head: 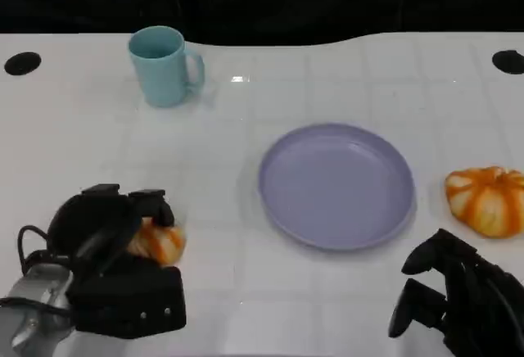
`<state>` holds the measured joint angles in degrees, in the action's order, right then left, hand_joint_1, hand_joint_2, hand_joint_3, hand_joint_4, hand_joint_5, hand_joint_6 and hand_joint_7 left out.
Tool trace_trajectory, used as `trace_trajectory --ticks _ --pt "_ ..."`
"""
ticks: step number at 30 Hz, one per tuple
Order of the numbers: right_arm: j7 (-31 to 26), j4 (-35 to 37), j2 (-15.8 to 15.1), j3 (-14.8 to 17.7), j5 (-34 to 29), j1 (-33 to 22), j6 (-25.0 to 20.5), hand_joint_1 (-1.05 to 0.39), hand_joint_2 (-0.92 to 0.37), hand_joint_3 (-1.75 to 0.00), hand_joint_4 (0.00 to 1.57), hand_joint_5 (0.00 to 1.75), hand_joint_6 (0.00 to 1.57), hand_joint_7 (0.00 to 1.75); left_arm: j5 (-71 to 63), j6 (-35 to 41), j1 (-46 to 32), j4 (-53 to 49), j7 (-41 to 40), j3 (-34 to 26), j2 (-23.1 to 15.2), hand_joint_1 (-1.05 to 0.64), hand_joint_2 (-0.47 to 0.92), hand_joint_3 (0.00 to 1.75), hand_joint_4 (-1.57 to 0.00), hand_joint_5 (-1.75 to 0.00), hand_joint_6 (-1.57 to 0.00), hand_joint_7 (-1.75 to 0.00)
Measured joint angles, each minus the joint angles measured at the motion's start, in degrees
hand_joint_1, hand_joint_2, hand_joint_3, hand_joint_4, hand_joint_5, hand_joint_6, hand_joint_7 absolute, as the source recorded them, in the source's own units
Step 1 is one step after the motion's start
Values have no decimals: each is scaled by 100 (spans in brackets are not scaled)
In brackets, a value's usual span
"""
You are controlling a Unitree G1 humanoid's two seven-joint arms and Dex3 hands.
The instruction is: Grasp the bread from the table and place it into the plate.
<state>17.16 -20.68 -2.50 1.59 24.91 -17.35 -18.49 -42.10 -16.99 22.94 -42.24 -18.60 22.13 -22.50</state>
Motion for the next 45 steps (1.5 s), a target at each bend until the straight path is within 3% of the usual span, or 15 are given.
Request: trace_trajectory --ticks 4,10,25,45 --pt "0 0 0 12 3 20 -3 -53 -92 -45 61 175 38 167 89 -158 15 -80 -159 -41 42 -18 59 104 -86 -175 -68 -175" --pt "-3 6 10 22 7 27 -3 -53 -92 -43 61 175 39 167 485 -80 29 26 -156 -266 303 -18 49 125 -85 -175 -69 -175" --pt "0 18 13 30 33 23 -4 -53 -92 -44 62 175 40 166 1123 368 139 1099 963 -523 560 -21 50 122 -85 -175 -70 -175" --pt "31 129 11 32 -47 0 118 -52 -92 -45 62 175 40 167 1120 545 598 1642 1123 -553 977 -9 42 130 -89 -175 -72 -175"
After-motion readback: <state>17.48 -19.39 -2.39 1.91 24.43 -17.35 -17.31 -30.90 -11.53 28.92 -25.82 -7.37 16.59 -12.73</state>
